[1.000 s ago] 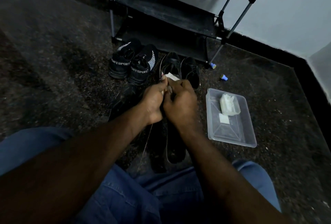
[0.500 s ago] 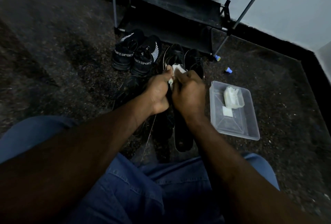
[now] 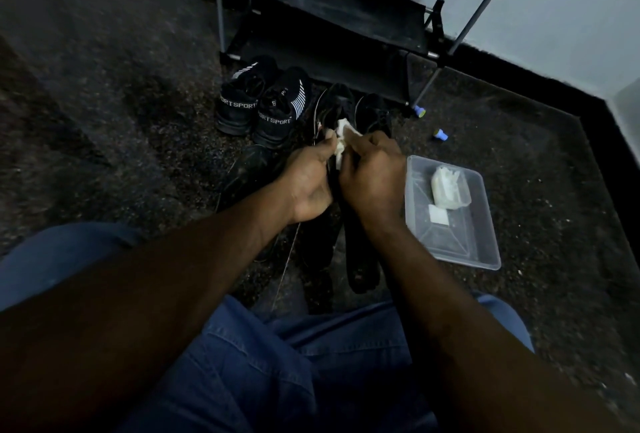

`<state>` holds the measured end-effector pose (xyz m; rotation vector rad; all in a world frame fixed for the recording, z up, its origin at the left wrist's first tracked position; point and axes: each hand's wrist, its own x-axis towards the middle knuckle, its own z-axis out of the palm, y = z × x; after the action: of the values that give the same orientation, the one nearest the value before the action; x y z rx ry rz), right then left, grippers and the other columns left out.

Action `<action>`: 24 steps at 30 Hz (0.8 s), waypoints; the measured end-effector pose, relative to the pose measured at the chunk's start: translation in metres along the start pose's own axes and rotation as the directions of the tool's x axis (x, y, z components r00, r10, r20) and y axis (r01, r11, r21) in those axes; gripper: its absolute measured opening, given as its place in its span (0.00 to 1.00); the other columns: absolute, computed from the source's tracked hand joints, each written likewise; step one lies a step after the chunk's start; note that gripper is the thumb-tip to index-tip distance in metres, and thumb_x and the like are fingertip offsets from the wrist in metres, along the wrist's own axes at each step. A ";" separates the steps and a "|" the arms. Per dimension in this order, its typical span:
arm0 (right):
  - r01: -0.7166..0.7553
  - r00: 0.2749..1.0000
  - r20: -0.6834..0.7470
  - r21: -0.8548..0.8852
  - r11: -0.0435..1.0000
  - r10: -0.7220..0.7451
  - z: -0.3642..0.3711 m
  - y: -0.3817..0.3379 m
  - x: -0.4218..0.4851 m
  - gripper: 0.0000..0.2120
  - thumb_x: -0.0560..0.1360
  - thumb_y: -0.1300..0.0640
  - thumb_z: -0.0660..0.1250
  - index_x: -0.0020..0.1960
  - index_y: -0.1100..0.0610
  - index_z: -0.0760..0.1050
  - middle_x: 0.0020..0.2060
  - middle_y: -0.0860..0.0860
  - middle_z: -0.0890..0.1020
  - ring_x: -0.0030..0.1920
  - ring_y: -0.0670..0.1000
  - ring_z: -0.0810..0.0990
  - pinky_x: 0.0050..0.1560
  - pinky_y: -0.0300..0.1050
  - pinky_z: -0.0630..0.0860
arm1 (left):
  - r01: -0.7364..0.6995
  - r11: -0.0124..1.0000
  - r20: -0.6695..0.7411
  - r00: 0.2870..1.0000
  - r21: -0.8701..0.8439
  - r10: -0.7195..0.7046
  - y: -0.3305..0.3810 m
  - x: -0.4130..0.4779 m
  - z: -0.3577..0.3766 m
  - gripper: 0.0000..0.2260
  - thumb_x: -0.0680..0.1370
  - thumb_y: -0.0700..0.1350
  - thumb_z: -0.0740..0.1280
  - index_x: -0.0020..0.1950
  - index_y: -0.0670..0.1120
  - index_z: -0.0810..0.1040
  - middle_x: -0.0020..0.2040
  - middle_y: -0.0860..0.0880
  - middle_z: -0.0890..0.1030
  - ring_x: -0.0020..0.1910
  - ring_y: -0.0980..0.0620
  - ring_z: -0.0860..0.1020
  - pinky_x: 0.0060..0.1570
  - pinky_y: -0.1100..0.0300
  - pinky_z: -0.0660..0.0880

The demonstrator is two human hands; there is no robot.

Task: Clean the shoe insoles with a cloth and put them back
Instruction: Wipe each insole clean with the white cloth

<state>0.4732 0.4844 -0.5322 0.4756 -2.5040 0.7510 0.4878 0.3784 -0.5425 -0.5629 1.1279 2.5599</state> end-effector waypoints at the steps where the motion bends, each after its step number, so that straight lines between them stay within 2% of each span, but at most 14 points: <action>1: -0.042 0.999 -0.023 -0.020 0.999 0.041 -0.001 0.005 0.004 0.19 0.76 0.50 0.59 0.59 0.54 0.85 0.40 0.56 0.81 0.42 0.61 0.80 0.43 0.56 0.79 | 0.010 1.000 0.012 1.000 -0.007 -0.009 -0.001 0.000 0.001 0.19 0.86 0.56 0.58 0.66 0.46 0.80 0.49 0.50 0.86 0.46 0.54 0.85 0.46 0.59 0.81; 4: -0.171 0.982 -0.083 -0.009 0.985 0.170 -0.001 0.009 0.011 0.19 0.77 0.51 0.59 0.57 0.55 0.86 0.42 0.57 0.82 0.43 0.62 0.81 0.45 0.59 0.79 | 0.001 1.000 0.022 1.000 -0.012 -0.001 -0.003 -0.002 0.003 0.19 0.86 0.56 0.58 0.67 0.47 0.80 0.53 0.50 0.86 0.48 0.53 0.84 0.50 0.58 0.81; 8: 0.003 1.000 0.011 0.006 1.000 -0.003 0.002 -0.006 -0.006 0.22 0.75 0.51 0.58 0.60 0.56 0.85 0.42 0.56 0.80 0.44 0.61 0.79 0.45 0.59 0.77 | -0.015 1.000 -0.043 0.999 0.019 0.016 0.002 -0.002 0.003 0.24 0.85 0.59 0.60 0.71 0.44 0.78 0.60 0.45 0.84 0.57 0.49 0.83 0.55 0.56 0.81; 11: 0.022 0.999 0.041 -0.090 0.996 -0.018 -0.001 -0.003 -0.009 0.21 0.75 0.49 0.59 0.60 0.50 0.85 0.43 0.52 0.81 0.45 0.59 0.79 0.46 0.56 0.74 | -0.018 1.000 -0.044 0.999 0.009 0.018 0.003 -0.001 0.000 0.22 0.85 0.58 0.59 0.68 0.43 0.80 0.59 0.45 0.85 0.52 0.50 0.85 0.49 0.58 0.82; 13: -0.047 0.999 0.000 -0.158 0.986 0.047 -0.005 0.004 0.001 0.18 0.75 0.49 0.62 0.59 0.49 0.85 0.44 0.51 0.82 0.47 0.59 0.79 0.48 0.54 0.71 | -0.021 1.000 -0.014 1.000 -0.017 0.020 0.003 -0.002 0.001 0.22 0.86 0.56 0.58 0.70 0.44 0.79 0.56 0.46 0.85 0.49 0.51 0.85 0.47 0.58 0.82; 16: -0.147 0.989 -0.045 -0.118 0.982 0.143 -0.009 0.009 0.014 0.15 0.76 0.51 0.64 0.57 0.50 0.86 0.45 0.52 0.83 0.48 0.60 0.80 0.48 0.53 0.71 | -0.019 0.999 0.011 1.000 -0.043 0.019 0.004 -0.003 0.004 0.20 0.86 0.55 0.57 0.68 0.45 0.80 0.51 0.48 0.86 0.45 0.52 0.85 0.42 0.59 0.82; 18: -0.068 0.997 -0.025 -0.088 0.994 0.066 -0.008 0.002 0.011 0.18 0.75 0.50 0.61 0.56 0.51 0.86 0.43 0.53 0.82 0.47 0.60 0.80 0.47 0.53 0.72 | -0.028 0.999 0.002 1.000 -0.042 0.028 0.006 -0.003 0.005 0.20 0.86 0.56 0.58 0.67 0.45 0.80 0.53 0.47 0.86 0.47 0.52 0.85 0.43 0.60 0.82; 21: 0.066 0.998 0.029 -0.093 0.994 -0.063 -0.004 -0.005 0.000 0.18 0.75 0.49 0.61 0.55 0.51 0.86 0.42 0.52 0.81 0.45 0.59 0.80 0.45 0.53 0.72 | -0.031 0.999 -0.035 0.999 -0.028 0.030 0.005 -0.002 0.004 0.23 0.85 0.59 0.60 0.70 0.44 0.79 0.62 0.44 0.84 0.58 0.48 0.84 0.51 0.57 0.81; 22: 0.071 0.997 0.029 -0.119 0.990 -0.068 -0.004 -0.004 -0.001 0.17 0.75 0.49 0.62 0.55 0.50 0.86 0.42 0.51 0.81 0.45 0.59 0.79 0.44 0.52 0.72 | -0.031 0.999 -0.034 0.999 -0.027 0.030 0.005 -0.002 0.004 0.22 0.85 0.58 0.60 0.69 0.44 0.80 0.60 0.44 0.85 0.57 0.48 0.84 0.50 0.57 0.81; 24: 0.022 1.000 -0.001 -0.208 0.978 -0.023 -0.007 0.002 0.004 0.14 0.75 0.49 0.64 0.56 0.48 0.85 0.43 0.50 0.82 0.46 0.59 0.79 0.46 0.51 0.68 | -0.025 0.999 -0.012 1.000 -0.036 0.024 0.004 -0.003 0.004 0.19 0.86 0.56 0.58 0.64 0.45 0.81 0.52 0.47 0.86 0.47 0.51 0.85 0.44 0.59 0.81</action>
<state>0.4714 0.4893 -0.5255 0.4267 -2.5342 0.4728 0.4879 0.3781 -0.5363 -0.5767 1.1008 2.6062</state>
